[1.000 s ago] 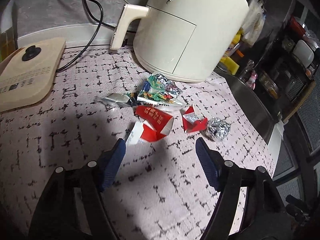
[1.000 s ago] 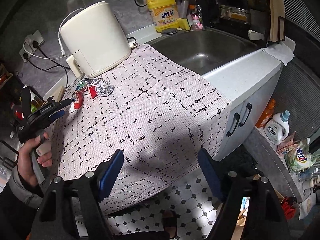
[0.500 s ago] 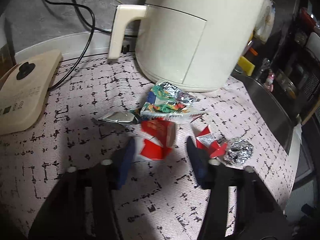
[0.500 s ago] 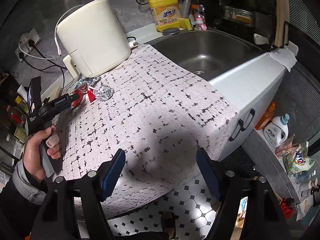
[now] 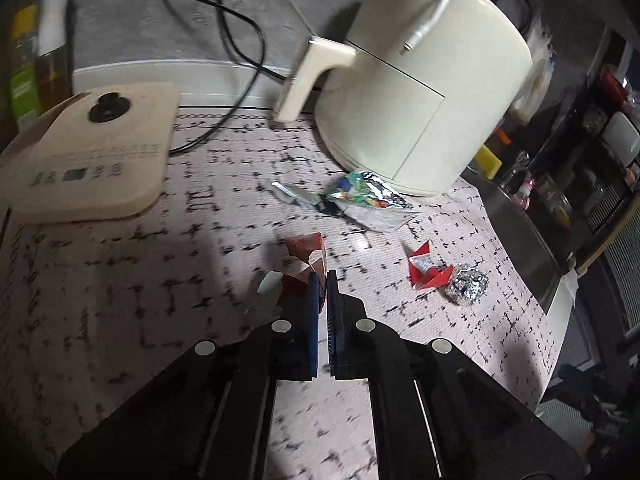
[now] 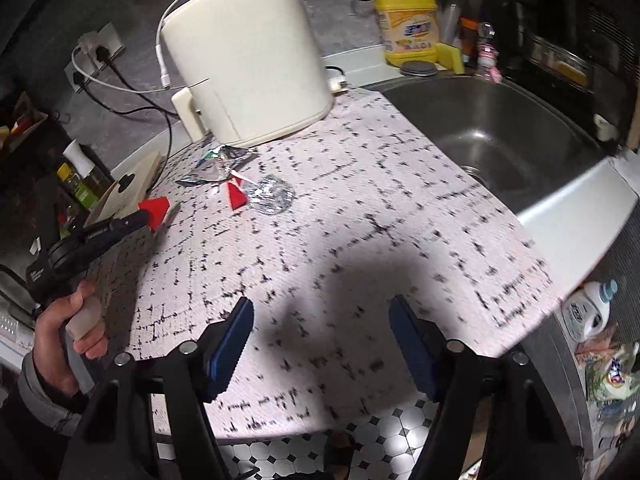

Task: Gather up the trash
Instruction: 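Grasp the red-and-white wrapper with the left gripper while the right grasps the foil ball, then carry the red wrapper and foil ball over the white bin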

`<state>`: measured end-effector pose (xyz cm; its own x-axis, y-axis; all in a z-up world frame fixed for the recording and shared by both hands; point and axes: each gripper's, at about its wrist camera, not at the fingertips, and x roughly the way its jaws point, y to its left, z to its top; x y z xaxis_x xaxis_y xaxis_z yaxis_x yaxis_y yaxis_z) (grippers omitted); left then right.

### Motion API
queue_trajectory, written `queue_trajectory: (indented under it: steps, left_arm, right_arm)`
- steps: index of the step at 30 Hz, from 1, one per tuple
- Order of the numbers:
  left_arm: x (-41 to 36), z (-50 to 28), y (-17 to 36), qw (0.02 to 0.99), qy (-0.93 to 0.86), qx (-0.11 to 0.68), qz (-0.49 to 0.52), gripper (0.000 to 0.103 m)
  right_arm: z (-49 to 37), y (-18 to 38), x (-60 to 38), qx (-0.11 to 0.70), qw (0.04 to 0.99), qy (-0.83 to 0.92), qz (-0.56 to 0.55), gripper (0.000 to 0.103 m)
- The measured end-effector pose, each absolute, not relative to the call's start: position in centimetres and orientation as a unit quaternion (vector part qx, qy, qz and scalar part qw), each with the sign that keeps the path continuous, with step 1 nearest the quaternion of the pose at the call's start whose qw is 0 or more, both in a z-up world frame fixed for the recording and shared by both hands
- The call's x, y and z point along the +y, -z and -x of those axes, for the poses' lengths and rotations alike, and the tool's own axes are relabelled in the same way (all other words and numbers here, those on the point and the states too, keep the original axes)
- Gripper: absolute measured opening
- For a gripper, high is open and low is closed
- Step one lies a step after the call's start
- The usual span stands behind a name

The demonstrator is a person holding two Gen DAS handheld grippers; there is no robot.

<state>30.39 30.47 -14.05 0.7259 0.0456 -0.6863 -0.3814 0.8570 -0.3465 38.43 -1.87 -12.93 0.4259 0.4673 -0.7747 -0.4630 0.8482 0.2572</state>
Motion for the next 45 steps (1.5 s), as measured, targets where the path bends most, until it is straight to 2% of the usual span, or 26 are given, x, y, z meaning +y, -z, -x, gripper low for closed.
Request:
queue_trajectory:
  steps: [7, 18, 24, 25, 26, 34, 45]
  left_arm:
    - [32.7, -25.6, 13.8, 0.892, -0.158, 0.344, 0.249, 0.004]
    - [36.0, -18.7, 13.1, 0.880, -0.210, 0.329, 0.272, 0.004]
    - [36.3, -16.2, 12.9, 0.876, -0.226, 0.325, 0.277, 0.004]
    - [36.2, -16.1, 12.9, 0.875, -0.227, 0.324, 0.278, 0.004]
    - [36.2, -15.9, 12.8, 0.875, -0.228, 0.323, 0.280, 0.004]
    - [33.6, -16.6, 11.8, 0.883, -0.206, 0.316, 0.279, 0.004]
    - [25.3, -20.2, 10.6, 0.899, -0.138, 0.327, 0.256, 0.004]
  right_arm:
    - [-41.0, 13.2, 2.6, 0.451, 0.836, -0.313, 0.016, 0.059]
    - [-45.2, 15.1, 8.2, 0.448, 0.828, -0.333, 0.048, 0.059]
    - [-47.9, 17.0, 9.7, 0.475, 0.816, -0.329, 0.037, 0.059]
    - [-48.2, 17.2, 9.9, 0.473, 0.815, -0.331, 0.037, 0.057]
    - [-48.3, 17.4, 10.0, 0.474, 0.812, -0.339, 0.034, 0.044]
    - [-45.7, 15.6, 7.8, 0.462, 0.805, -0.372, 0.017, 0.042]
    - [-39.8, 12.2, -1.0, 0.441, 0.818, -0.368, -0.007, 0.041]
